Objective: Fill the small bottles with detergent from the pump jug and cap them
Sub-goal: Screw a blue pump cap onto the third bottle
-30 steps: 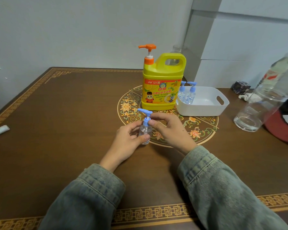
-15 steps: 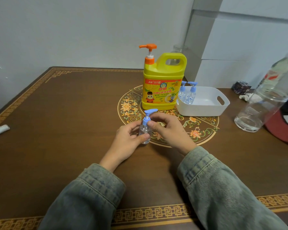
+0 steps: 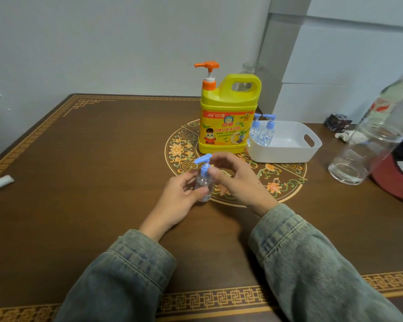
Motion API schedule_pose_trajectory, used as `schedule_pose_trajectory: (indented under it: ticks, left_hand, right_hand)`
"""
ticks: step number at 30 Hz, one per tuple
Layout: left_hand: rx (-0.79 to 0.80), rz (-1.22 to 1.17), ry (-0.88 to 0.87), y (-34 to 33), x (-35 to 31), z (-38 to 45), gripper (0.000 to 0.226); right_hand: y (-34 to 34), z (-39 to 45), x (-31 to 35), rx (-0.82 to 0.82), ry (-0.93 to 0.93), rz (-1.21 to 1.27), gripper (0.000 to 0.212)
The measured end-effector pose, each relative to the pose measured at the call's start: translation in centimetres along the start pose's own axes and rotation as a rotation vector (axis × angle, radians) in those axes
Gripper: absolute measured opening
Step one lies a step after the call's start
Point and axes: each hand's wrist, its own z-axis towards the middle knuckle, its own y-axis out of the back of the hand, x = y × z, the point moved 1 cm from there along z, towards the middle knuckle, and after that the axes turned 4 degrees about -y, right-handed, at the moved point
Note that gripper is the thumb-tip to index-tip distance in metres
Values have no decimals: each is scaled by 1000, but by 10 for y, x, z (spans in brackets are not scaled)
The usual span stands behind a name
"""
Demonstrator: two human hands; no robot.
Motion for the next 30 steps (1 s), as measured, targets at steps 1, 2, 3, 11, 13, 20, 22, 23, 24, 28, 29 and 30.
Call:
schedule_pose_trajectory:
  ticks: [1, 2, 3, 11, 13, 20, 22, 23, 24, 28, 29, 30]
  left_hand:
    - [2, 3, -2, 0, -1, 0, 46]
    - [3, 5, -2, -1, -1, 0, 46]
    - [4, 8, -1, -1, -1, 0, 45]
    - [45, 36, -11, -1, -2, -1, 38]
    - [62, 31, -11, -2, -2, -1, 37]
    - [48, 4, -1, 0, -1, -1, 38]
    - [58, -16, -2, -1, -3, -2, 41]
    - [66, -29, 0, -2, -3, -2, 43]
    - [77, -40, -1, -2, -4, -1, 43]
    - [90, -38, 15, -2, -1, -1, 37]
    - [66, -35, 22, -1, 0, -1, 37]
    - [32, -29, 27, 0, 2, -1, 39]
  right_hand:
    - [1, 0, 0, 8, 21, -22, 27]
    - [1, 1, 0, 11, 42, -50, 26]
    - [1, 1, 0, 10, 56, -72, 24]
    - [1, 1, -1, 53, 38, -124, 24]
    - [1, 2, -1, 66, 45, -128, 22]
    - [-4, 2, 1, -131, -36, -174, 22]
    - [-1, 3, 1, -78, -19, -182, 17]
    - [0, 3, 2, -20, -2, -170, 17]
    - [2, 3, 3, 38, 13, -155, 18]
    - [3, 2, 4, 79, 11, -131, 14]
    - [2, 2, 3, 39, 0, -133, 12]
    - [0, 2, 2, -10, -10, -138, 12]
